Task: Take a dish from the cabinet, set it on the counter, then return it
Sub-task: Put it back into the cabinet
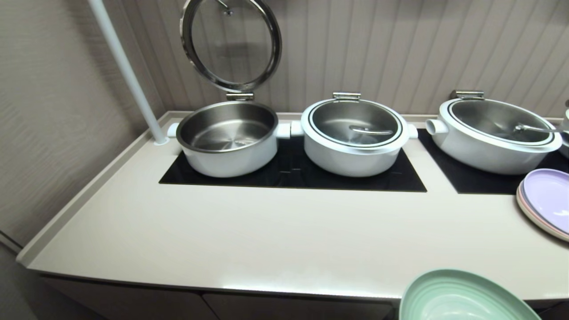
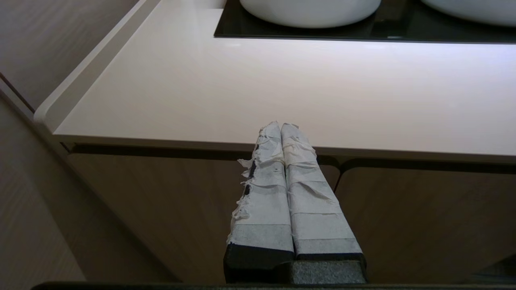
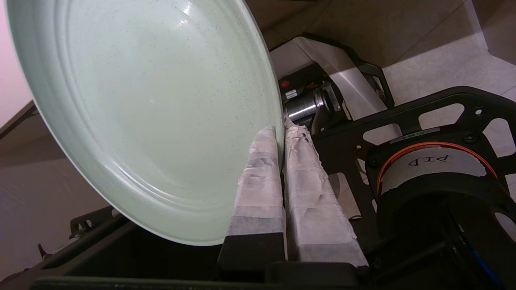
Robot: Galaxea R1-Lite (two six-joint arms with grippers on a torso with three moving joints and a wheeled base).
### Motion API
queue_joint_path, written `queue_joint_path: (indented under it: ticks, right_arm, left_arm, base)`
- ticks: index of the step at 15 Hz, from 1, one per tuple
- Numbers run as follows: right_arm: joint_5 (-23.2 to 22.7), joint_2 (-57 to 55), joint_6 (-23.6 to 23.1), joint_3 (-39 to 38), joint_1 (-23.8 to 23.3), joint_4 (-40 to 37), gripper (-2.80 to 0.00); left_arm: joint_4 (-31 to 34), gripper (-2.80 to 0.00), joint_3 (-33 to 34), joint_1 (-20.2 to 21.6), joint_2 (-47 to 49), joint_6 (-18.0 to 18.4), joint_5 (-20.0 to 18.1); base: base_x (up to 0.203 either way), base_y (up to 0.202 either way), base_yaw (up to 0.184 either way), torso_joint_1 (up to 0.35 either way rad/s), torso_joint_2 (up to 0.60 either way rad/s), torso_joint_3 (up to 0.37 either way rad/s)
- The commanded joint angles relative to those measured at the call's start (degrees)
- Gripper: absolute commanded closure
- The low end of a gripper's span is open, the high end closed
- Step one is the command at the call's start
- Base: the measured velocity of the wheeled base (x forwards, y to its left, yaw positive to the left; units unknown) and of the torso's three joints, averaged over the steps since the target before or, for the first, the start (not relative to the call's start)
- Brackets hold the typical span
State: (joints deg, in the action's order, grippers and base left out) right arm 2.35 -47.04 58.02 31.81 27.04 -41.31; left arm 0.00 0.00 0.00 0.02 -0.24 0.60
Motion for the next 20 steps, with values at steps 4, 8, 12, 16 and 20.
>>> queue_joint_path:
  ticks: [4,8,12,16,20]
  right_arm:
    - [0.0,-0.1,0.3,-0.1,0.0,-0.3,0.0]
    - [0.0,0.0,0.3,-0.1,0.0,-0.3,0.0]
    - [0.0,0.0,0.5,0.0,0.0,-0.3,0.0]
    - [0.0,0.0,1.0,0.0,0.0,-0.3,0.0]
    - [0.0,0.0,1.0,0.0,0.0,-0.3,0.0]
  left_arm:
    - [0.0,0.0,0.0,0.0,0.0,0.0,0.0]
    - [0.0,0.0,0.0,0.0,0.0,0.0,0.0]
    - [0.0,0.0,0.0,0.0,0.0,0.0,-0.1]
    - [0.0,0.0,0.0,0.0,0.0,0.0,-0.1]
    - [0.0,0.0,0.0,0.0,0.0,0.0,-0.1]
  base:
    - [0.0,0.0,0.0,-0.087,0.19,0.097]
    - [0.0,0.0,0.0,-0.103,0.24,0.118]
    - [0.0,0.0,0.0,-0.145,0.3,0.15]
    - [0.0,0.0,0.0,-0.148,0.31,0.162]
    - [0.0,0.0,0.0,-0.15,0.31,0.162]
